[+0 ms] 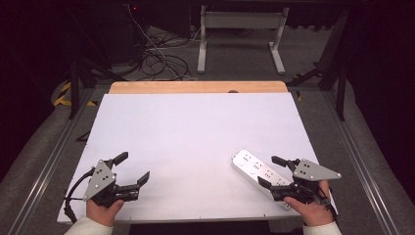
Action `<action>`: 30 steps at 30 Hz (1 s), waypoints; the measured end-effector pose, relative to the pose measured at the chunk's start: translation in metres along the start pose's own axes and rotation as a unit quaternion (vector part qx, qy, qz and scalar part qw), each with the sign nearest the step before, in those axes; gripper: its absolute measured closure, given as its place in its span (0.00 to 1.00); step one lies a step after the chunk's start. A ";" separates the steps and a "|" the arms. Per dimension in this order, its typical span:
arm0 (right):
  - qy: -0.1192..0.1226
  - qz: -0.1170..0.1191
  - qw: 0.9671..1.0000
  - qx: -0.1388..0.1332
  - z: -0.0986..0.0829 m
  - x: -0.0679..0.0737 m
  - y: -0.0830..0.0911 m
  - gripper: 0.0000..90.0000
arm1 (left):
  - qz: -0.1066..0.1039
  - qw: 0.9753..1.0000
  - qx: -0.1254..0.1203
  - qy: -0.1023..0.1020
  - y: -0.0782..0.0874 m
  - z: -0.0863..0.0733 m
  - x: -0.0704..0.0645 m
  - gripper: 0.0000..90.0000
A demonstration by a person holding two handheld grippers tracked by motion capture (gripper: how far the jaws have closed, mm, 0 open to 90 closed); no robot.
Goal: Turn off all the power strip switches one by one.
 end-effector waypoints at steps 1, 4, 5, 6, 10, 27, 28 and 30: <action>0.002 -0.001 1.000 0.000 0.001 0.000 0.000 0.23 | -0.001 1.000 -0.001 -0.003 0.000 0.000 -0.001 0.14; 0.005 0.000 1.000 -0.003 0.003 0.001 0.001 0.24 | -0.001 1.000 -0.003 -0.007 0.001 0.001 -0.003 0.14; 0.007 -0.001 1.000 -0.003 0.003 0.001 0.001 0.24 | -0.001 1.000 -0.003 -0.007 0.001 0.001 -0.003 0.14; 0.008 0.000 1.000 -0.001 0.002 0.001 0.002 0.24 | 0.000 1.000 -0.001 -0.005 0.001 0.000 -0.002 0.14; 0.010 0.002 1.000 0.002 0.002 0.001 0.001 0.25 | 0.006 1.000 0.003 0.002 0.001 -0.003 0.001 0.14; 0.024 0.000 1.000 0.013 0.003 0.000 0.004 0.39 | 0.010 1.000 0.002 -0.013 0.003 -0.002 0.000 0.14; 0.022 -0.001 1.000 0.014 0.003 0.001 0.004 0.42 | 0.009 1.000 0.002 -0.014 0.003 -0.002 -0.001 0.14; 0.019 -0.001 1.000 0.019 0.004 0.000 0.005 0.50 | 0.010 1.000 0.002 -0.015 0.002 -0.002 -0.001 0.14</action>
Point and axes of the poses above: each handheld gripper's, and its own axes: y roughly backward along the jaws, z roughly out of its top, x roughly to its left, the point moved 8 cm from there along -y, roughly forward along the jaws, and after that the axes turned 14 degrees about -x, right-handed, at the moved point
